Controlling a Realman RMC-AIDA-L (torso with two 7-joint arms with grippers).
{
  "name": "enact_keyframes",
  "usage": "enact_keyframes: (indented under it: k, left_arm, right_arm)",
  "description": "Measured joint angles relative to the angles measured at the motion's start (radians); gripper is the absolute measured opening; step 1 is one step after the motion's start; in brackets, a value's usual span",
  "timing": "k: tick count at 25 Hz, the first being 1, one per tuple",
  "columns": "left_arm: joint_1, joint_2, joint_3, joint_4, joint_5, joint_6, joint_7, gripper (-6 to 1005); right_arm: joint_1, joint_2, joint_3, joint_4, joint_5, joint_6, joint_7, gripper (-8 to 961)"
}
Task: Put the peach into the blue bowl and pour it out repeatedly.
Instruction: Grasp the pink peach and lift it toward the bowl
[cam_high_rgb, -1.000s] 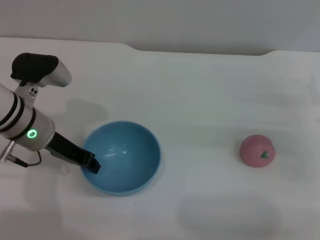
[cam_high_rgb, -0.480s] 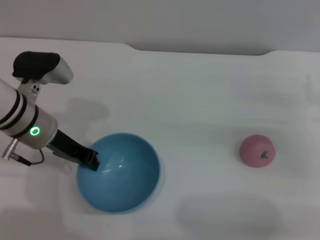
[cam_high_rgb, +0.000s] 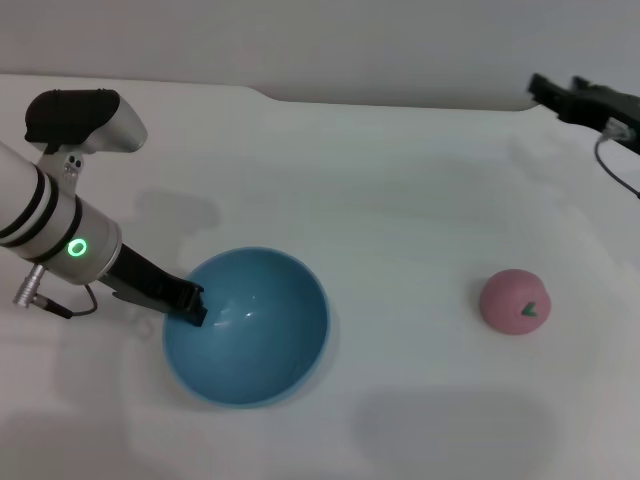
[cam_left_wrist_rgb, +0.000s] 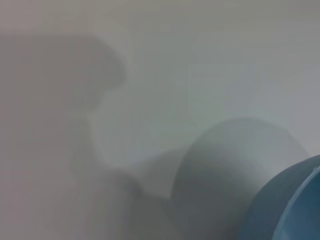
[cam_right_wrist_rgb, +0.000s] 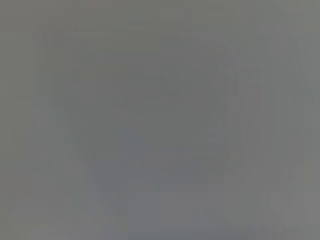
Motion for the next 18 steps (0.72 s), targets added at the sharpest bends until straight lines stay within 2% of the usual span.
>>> enact_keyframes:
  k: [4,8,12,15,18]
  left_arm:
    - [-0.004,-0.001,0.000,-0.001,-0.003,-0.007,-0.002,-1]
    - [-0.006,-0.002,0.001,-0.002,-0.030,-0.024,-0.002,-2]
    - [-0.008,-0.001,0.001,0.004,-0.051,-0.036,-0.002,-2]
    - [-0.013,-0.001,0.001,0.008,-0.060,-0.043,-0.002,-2]
    - [-0.021,-0.002,0.001,0.008,-0.063,-0.049,-0.002,-2]
  right_arm:
    - [0.008,-0.017,-0.129,-0.135,-0.322,-0.041,0.458,666]
    - [0.036,-0.035,-0.139,-0.244,-0.692,-0.201,0.783,666]
    - [0.087,-0.046,-0.135,-0.314,-0.997,-0.408,0.931,665]
    - [0.112,-0.044,-0.141,-0.338,-1.102,-0.501,0.958,665]
    - [0.119,-0.038,-0.155,-0.343,-1.128,-0.548,0.961,665]
